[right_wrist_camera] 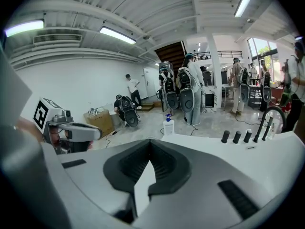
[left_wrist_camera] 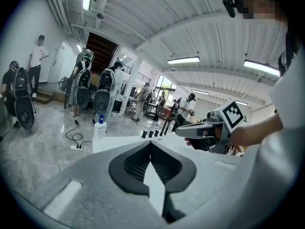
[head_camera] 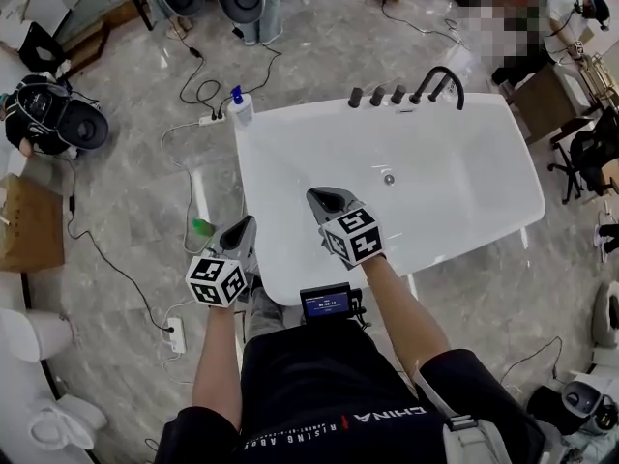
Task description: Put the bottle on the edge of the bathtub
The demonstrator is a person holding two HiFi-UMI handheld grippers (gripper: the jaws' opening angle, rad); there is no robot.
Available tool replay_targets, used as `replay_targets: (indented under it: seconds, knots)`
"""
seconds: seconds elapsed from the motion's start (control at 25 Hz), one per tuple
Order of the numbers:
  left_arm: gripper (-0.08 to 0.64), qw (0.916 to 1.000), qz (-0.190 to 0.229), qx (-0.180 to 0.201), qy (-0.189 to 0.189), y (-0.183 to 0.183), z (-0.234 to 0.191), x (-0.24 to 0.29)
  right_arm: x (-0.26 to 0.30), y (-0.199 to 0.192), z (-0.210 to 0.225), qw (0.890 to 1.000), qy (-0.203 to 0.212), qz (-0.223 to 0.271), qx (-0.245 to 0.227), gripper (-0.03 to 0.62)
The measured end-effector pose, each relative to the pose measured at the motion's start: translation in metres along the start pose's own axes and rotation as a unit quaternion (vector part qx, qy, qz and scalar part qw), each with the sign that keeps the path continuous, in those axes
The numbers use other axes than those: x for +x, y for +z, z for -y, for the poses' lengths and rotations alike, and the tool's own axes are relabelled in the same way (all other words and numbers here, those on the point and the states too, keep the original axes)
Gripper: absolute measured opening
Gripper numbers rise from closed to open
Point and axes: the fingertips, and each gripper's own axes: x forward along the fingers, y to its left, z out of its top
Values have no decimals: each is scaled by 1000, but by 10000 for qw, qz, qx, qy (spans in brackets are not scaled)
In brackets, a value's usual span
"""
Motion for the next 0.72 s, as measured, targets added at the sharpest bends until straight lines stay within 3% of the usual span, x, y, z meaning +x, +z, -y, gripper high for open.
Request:
replay_targets:
  seconds: [0.28, 0.52, 0.72]
  knots:
    - [9, 9996, -172, -1, 234, -13, 9, 6, -18, -12, 6, 10000, -13, 86, 15, 14]
    - [9, 9994, -41, 76, 337, -7, 17, 17, -35, -13, 20, 9997, -87, 224, 74, 14]
    - [9, 9994, -38, 307, 141, -3, 32, 28, -52, -14, 28, 9993, -188, 307, 138, 14]
